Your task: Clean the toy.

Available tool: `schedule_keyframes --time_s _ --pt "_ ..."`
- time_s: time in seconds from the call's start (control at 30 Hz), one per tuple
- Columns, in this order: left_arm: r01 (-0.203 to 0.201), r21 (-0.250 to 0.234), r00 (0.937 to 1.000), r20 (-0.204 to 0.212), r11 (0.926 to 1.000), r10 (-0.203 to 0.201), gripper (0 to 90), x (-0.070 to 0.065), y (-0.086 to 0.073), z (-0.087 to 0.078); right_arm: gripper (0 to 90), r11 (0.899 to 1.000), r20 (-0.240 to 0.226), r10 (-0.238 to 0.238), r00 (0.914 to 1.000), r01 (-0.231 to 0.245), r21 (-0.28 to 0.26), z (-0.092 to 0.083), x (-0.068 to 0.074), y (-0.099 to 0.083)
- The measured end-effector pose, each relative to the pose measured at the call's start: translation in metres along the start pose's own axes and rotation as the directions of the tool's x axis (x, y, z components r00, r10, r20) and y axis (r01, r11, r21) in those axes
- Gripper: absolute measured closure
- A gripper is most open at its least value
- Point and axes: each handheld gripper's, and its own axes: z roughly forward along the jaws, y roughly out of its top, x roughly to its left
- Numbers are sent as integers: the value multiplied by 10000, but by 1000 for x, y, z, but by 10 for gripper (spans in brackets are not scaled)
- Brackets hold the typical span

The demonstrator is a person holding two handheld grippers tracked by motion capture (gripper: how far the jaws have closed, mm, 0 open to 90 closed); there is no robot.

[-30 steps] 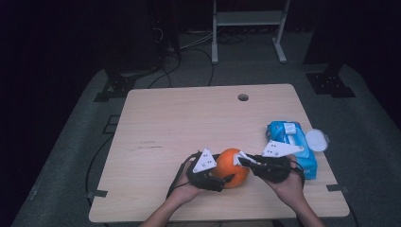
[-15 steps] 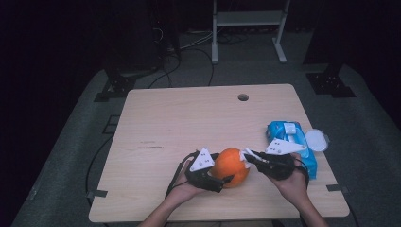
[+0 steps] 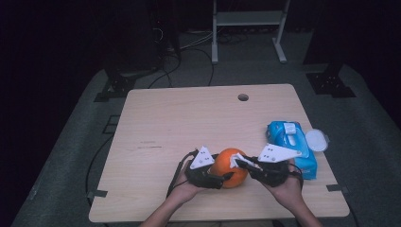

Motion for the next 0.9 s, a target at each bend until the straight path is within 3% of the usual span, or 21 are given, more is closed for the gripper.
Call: schedule_keyframes --time_s 0.1,0.23,0.43,0.5,0.6,0.7,0.77,0.9 --pt "-160 113 9999 -31 9998 160 262 -1 -1 -1 791 9995 -71 -297 9995 298 122 3 6 2" --pt "-601 144 9981 -87 9981 602 252 -8 -3 4 790 9996 -17 -229 9997 229 172 3 3 -1" --pt "-1637 219 9865 -54 9863 1639 231 -21 -5 8 788 9996 404 -288 9988 286 42 -1 -3 0" --pt "-1544 140 9880 73 9879 1544 193 -19 -4 8 787 9999 501 -65 9987 59 125 -2 -12 -3" --pt "-816 -133 9964 238 9966 819 141 -11 -3 7 787 9997 718 156 9973 -169 174 -3 -21 -10" --pt "-748 -125 9967 312 9971 752 174 -10 -6 11 788 9994 668 311 9973 -319 109 -4 -23 -10" --pt "-971 50 9951 189 9953 970 194 -12 -7 12 791 9996 565 221 9982 -231 178 -3 -17 -9" --pt "-857 41 9963 122 9963 856 223 -13 -9 13 790 9997 -17 -211 9998 211 111 3 4 -3"
